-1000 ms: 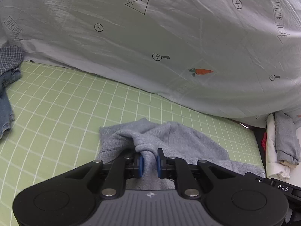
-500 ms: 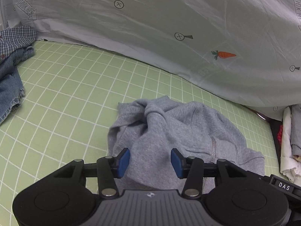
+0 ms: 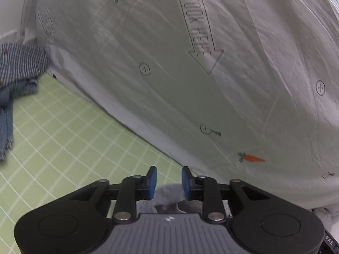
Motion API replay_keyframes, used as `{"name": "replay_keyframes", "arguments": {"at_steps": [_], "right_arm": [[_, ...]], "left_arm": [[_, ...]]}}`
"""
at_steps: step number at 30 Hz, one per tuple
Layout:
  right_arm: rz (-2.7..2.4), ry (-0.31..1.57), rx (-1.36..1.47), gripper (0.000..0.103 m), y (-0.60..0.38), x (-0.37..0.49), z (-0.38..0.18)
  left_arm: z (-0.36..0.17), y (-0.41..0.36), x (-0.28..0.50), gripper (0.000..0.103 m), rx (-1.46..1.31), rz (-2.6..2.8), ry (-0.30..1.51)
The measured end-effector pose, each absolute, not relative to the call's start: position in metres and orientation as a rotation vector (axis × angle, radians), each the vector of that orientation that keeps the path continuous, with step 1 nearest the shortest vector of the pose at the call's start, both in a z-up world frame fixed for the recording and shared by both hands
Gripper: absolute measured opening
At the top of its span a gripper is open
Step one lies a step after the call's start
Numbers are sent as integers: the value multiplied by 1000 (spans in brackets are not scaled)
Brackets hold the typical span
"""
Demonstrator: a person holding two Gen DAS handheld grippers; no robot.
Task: Fold clothes
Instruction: 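Grasp the folded hoodie with both grippers and lift it off the mat, then carry the hoodie with both grippers onto the folded clothes stack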
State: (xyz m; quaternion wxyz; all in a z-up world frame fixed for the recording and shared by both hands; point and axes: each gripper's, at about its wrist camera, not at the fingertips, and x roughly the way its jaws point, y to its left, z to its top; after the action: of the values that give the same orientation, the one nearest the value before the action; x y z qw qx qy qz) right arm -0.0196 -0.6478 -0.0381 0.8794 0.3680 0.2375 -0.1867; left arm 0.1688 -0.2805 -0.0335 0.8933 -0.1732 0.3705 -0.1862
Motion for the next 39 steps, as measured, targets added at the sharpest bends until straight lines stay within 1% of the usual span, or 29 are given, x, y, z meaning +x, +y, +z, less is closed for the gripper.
{"name": "replay_keyframes", "arguments": {"at_steps": [1,3,4,6,10,13,14,15,16,17,18,19,20,23,26,27,28,29,30,31,32,33,34,37,38,39], "right_arm": [[-412,514,716,78,-646,-17,-36],[-427,566,651,78,-641,-20,-43],[-436,603,632,78,-637,-23,-51],[-453,682,609,78,-630,-27,-71],[-447,802,656,78,-624,-28,-108],[-441,839,656,77,-621,-23,-122],[-443,836,652,73,-622,-22,-122],[-445,833,649,64,-623,-22,-122],[-446,830,645,55,-624,-21,-122],[-438,825,643,33,-626,-22,-122],[-426,819,643,9,-629,-24,-120],[-416,810,646,5,-633,-25,-119],[-409,794,648,3,-635,-27,-115],[-400,691,659,3,-638,-41,-90],[-420,645,696,3,-647,-49,-83],[-427,632,710,7,-650,-51,-82],[-432,680,685,14,-652,-45,-89],[-458,752,660,37,-651,-39,-99],[-491,824,639,48,-651,-32,-109],[-475,848,642,49,-649,-31,-116],[-443,856,653,59,-647,-31,-122],[-414,869,678,77,-645,-31,-128],[-402,886,698,82,-643,-31,-135],[-390,918,715,83,-637,-31,-150],[-389,916,732,84,-637,-31,-154],[-384,908,755,88,-638,-32,-156]], "left_arm": [[-31,-282,169,45,-308,-386,758],[-36,-283,166,52,-228,-387,768],[-44,-283,162,53,-193,-396,795],[-62,-283,155,53,-140,-416,858],[-97,-283,144,53,-114,-441,989],[-115,-288,145,53,-116,-426,1057],[-119,-289,146,53,-120,-421,1068],[-122,-290,147,52,-127,-422,1072],[-124,-290,148,44,-138,-424,1076],[-126,-290,150,31,-153,-425,1081],[-127,-290,151,3,-165,-423,1085],[-128,-290,153,1,-178,-420,1089],[-127,-289,153,1,-189,-421,1084],[-104,-272,152,1,-268,-405,1024],[-90,-252,152,3,-346,-379,986],[-93,-252,153,3,-325,-349,977],[-96,-254,154,4,-283,-306,970],[-101,-258,156,7,-219,-255,983],[-105,-260,157,27,-191,-243,1013],[-108,-260,158,50,-193,-261,1037],[-111,-259,157,60,-201,-289,1052],[-112,-258,154,77,-217,-326,1053],[-114,-259,151,81,-222,-352,1058],[-125,-270,146,81,-192,-393,1113],[-129,-274,144,81,-181,-402,1131],[-133,-277,143,82,-173,-409,1144]]}}
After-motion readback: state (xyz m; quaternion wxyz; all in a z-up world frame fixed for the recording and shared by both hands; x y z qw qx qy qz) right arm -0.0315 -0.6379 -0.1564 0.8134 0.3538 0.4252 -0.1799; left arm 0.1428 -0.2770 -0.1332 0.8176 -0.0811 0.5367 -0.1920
